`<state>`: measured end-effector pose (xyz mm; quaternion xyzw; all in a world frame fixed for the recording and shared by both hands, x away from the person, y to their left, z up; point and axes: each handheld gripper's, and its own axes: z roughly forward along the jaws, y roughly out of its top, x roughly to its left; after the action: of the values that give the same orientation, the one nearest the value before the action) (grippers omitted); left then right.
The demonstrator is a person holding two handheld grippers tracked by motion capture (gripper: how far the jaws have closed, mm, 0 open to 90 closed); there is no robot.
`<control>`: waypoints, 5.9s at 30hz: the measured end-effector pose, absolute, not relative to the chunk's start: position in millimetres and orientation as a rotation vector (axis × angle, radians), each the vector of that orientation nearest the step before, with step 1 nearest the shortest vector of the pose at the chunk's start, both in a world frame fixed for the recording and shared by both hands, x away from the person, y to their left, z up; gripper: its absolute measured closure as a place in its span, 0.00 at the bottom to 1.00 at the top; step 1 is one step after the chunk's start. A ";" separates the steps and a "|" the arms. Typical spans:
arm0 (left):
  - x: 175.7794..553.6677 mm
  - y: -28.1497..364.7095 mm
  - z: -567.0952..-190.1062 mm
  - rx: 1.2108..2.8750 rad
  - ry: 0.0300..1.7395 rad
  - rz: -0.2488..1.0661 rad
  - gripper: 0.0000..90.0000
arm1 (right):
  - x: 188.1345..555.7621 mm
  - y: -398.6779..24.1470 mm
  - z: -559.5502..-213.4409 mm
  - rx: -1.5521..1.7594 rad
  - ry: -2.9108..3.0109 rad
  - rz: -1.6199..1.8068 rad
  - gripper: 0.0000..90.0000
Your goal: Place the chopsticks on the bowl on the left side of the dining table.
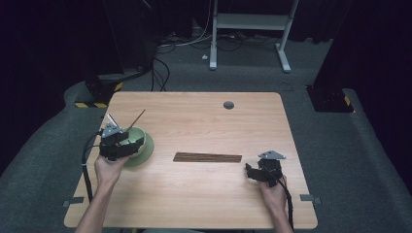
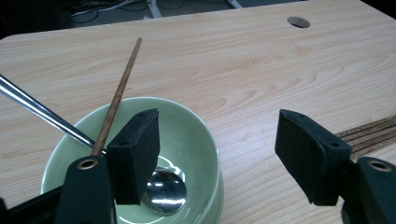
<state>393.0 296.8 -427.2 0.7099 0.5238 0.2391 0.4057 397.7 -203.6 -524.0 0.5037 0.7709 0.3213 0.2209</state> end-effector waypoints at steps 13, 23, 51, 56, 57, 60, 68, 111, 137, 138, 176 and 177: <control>399.0 281.8 -423.9 1.816 1.266 0.569 0.32 | 397.7 -203.6 -524.0 1.393 2.131 0.889 0.25; 401.2 275.4 -424.4 1.834 1.258 0.564 0.31 | 397.7 -203.6 -524.0 1.393 2.131 0.888 0.25; 409.6 233.5 -422.6 1.869 1.148 0.496 0.31 | 397.8 -203.5 -524.0 1.393 2.131 0.888 0.25; 411.6 227.0 -424.4 1.868 1.140 0.471 0.31 | 397.8 -203.5 -524.0 1.393 2.130 0.888 0.25; 412.1 225.4 -424.9 1.865 1.138 0.469 0.31 | 397.8 -203.5 -524.0 1.393 2.131 0.888 0.25; 413.6 221.8 -426.5 1.867 1.135 0.463 0.31 | 397.8 -203.5 -524.0 1.394 2.130 0.888 0.25; 415.9 213.3 -426.1 1.881 1.118 0.454 0.31 | 397.8 -203.5 -524.0 1.393 2.131 0.888 0.25; 438.5 140.3 -436.8 2.038 1.020 0.383 0.33 | 397.8 -203.1 -524.1 1.395 2.129 0.889 0.25; 453.6 100.5 -459.1 2.099 1.001 0.333 0.32 | 398.0 -203.0 -524.1 1.396 2.129 0.889 0.25; 454.1 99.3 -460.7 2.101 0.999 0.340 0.33 | 398.0 -203.0 -524.1 1.395 2.129 0.889 0.25; 470.4 76.8 -504.2 2.207 1.068 0.325 0.37 | 398.0 -203.0 -524.1 1.395 2.129 0.889 0.25; 470.3 76.9 -504.8 2.206 1.073 0.321 0.37 | 398.0 -203.0 -524.1 1.396 2.129 0.889 0.25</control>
<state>470.3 76.9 -504.8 0.8425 0.4097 0.1224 0.3277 398.0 -203.0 -524.1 0.5048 0.7701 0.3216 0.2208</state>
